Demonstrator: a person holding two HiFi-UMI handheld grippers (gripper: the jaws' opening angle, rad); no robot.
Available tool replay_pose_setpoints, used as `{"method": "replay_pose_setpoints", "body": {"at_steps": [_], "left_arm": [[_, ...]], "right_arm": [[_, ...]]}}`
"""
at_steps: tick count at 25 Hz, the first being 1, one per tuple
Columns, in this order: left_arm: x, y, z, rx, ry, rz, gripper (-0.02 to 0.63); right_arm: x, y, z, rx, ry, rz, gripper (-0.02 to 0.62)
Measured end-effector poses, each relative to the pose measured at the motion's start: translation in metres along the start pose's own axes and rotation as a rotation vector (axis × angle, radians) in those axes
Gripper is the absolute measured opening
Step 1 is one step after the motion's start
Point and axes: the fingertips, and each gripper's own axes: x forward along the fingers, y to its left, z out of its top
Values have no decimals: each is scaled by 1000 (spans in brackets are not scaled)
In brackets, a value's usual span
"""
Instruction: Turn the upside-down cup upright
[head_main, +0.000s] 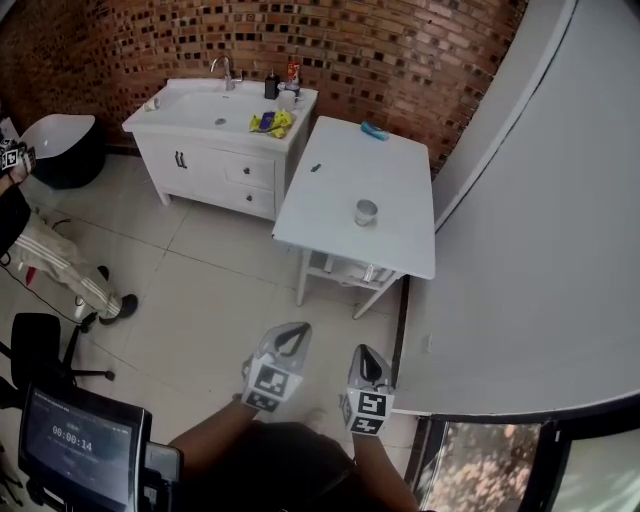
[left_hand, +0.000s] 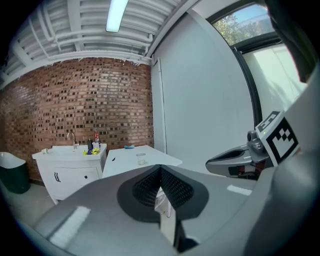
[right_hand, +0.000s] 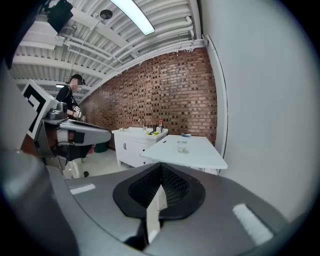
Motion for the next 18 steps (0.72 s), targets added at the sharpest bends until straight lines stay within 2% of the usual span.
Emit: {"method": "replay_pose_setpoints", "body": {"at_steps": [3, 6, 10, 18], "left_arm": [[-1, 1, -4, 1, 17, 3, -5], [-1, 2, -6, -3, 21, 9, -5], [-3, 4, 1, -3, -7, 32, -5], [-7, 19, -1, -7, 4, 70, -5]], "right_arm": [[-2, 10, 8, -66, -13, 13, 12], [0, 17, 14, -67, -23, 36, 12], [-2, 16, 14, -133, -18, 24, 12], [1, 15, 16, -99, -31, 25, 12]]}}
